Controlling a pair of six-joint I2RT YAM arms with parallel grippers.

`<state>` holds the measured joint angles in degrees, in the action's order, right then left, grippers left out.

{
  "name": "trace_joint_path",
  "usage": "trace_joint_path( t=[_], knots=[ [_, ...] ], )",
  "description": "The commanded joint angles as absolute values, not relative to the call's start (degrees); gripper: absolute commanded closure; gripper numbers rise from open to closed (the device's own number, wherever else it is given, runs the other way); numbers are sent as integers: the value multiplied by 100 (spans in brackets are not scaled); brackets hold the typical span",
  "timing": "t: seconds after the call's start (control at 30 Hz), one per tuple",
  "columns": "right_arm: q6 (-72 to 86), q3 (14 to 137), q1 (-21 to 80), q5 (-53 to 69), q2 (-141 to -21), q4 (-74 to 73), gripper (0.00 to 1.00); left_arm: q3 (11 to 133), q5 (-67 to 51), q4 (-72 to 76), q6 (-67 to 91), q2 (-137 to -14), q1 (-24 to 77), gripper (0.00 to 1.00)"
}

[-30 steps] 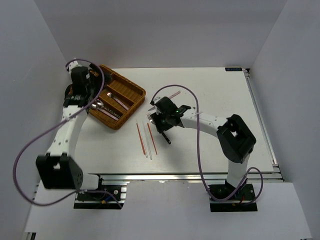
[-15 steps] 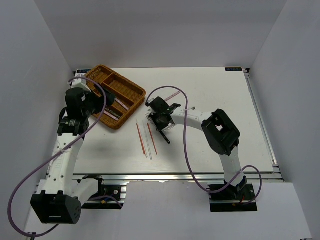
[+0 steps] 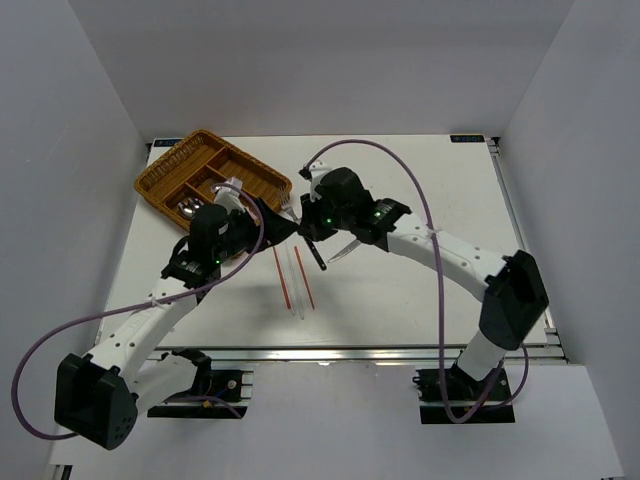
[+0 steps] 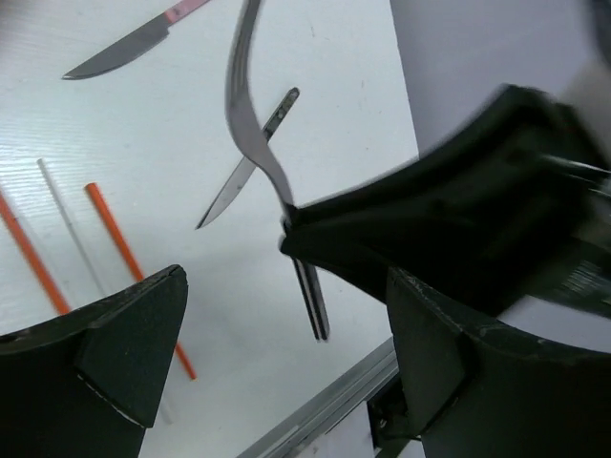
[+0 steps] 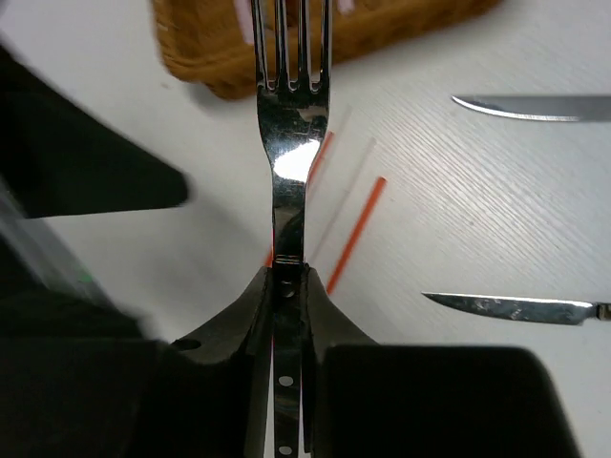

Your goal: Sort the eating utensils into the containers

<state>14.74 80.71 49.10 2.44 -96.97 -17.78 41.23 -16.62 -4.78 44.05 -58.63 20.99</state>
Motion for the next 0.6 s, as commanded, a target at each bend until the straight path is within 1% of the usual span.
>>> trace_joint_path(
  t=[0.0, 0.1, 0.17, 0.2, 0.23, 0.27, 0.33, 0.4, 0.43, 0.47, 0.5, 0.57],
  knots=[
    [1775, 7911, 5106, 545, -9247, -1521, 100, 4359, -1127, -131, 4631, -6029, 2329, 8],
    [1863, 7840, 5256, 554, -8948, -1389, 100, 4403, -907, -184, 4711, -6222, 2461, 13],
    [1881, 7866, 5361, 545, -8860, -1397, 100, 4403, -888, -89, 4755, -6310, 2487, 18],
    [1881, 7927, 5387, 562, -8859, -1406, 100, 4386, -888, -44, 4807, -6328, 2487, 22],
    [1872, 7971, 5414, 589, -8877, -1424, 100, 4386, -879, -44, 4825, -6346, 2496, 28],
    [1863, 7998, 5466, 632, -8912, -1450, 100, 4394, -870, 95, 4843, -6363, 2496, 38],
    [1855, 8068, 5502, 633, -8947, -1476, 100, 4447, -792, 158, 4913, -6372, 2496, 40],
    [1863, 8086, 5511, 494, -8991, -1512, 100, 4482, -756, 158, 4948, -6320, 2496, 38],
    [1898, 8051, 5502, 388, -9000, -1512, 100, 4526, -738, 150, 4966, -6285, 2496, 33],
    [1916, 8033, 5511, 204, -9000, -1512, 100, 4535, -703, 115, 4957, -6232, 2496, 23],
    [1933, 8042, 5511, 80, -9009, -1573, 100, 4544, -677, 79, 4948, -6118, 2496, 19],
    [1960, 8068, 5511, -148, -9061, -1643, 100, 4570, -581, 27, 4931, -6004, 2496, 15]
  ],
)
